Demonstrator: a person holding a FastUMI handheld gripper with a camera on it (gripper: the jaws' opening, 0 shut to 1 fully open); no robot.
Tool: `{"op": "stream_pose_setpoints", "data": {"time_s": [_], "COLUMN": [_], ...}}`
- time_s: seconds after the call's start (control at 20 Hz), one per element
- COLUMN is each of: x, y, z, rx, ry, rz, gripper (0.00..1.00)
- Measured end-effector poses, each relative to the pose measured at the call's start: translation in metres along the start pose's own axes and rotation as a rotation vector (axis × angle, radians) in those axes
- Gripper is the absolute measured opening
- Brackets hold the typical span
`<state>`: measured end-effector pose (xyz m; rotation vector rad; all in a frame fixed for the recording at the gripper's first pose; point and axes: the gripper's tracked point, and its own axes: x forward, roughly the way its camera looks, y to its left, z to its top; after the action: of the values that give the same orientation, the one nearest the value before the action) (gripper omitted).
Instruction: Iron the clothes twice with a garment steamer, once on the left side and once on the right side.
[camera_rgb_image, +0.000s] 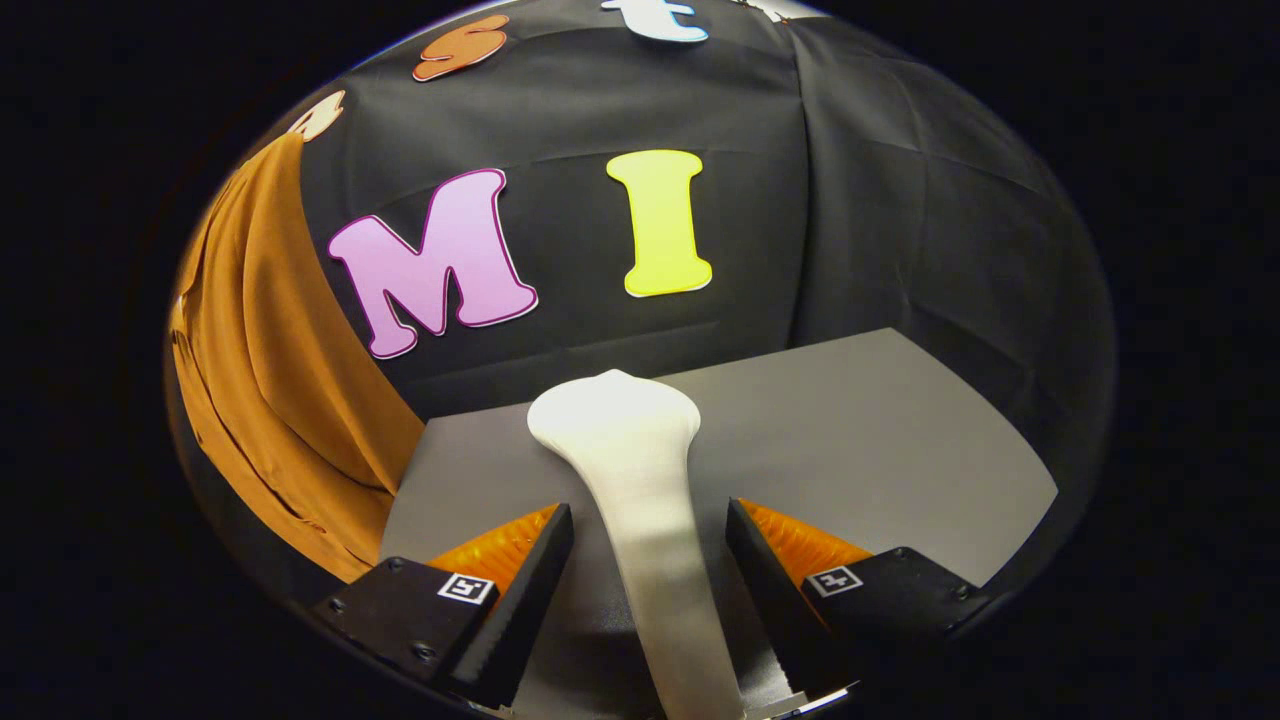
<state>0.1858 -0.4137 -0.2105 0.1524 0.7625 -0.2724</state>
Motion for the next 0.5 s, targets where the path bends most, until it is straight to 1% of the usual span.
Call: {"op": "stream_pose_setpoints", "data": {"time_s": [0.05, 0.15, 0.2, 0.25, 0.3, 0.4, 0.45, 0.5], "x": [0.003, 0.008, 0.009, 0.012, 0.005, 0.009, 0.005, 0.001], "y": [-0.002, -0.005, -0.003, -0.003, -0.001, 0.001, 0.001, 0.000], "z": [-0.002, -0.005, -0.006, -0.008, -0.007, -0.008, -0.005, -0.002], "rx": [0.002, -0.001, -0.005, -0.012, -0.022, -0.045, -0.050, -0.052], "ry": [0.013, 0.036, 0.044, 0.055, 0.059, 0.055, 0.042, 0.024], "rz": [-0.002, -0.005, -0.008, -0.012, -0.013, 0.003, 0.007, 0.009], "gripper": [0.96, 0.88, 0.76, 0.71, 0.59, 0.52, 0.52, 0.47]}}
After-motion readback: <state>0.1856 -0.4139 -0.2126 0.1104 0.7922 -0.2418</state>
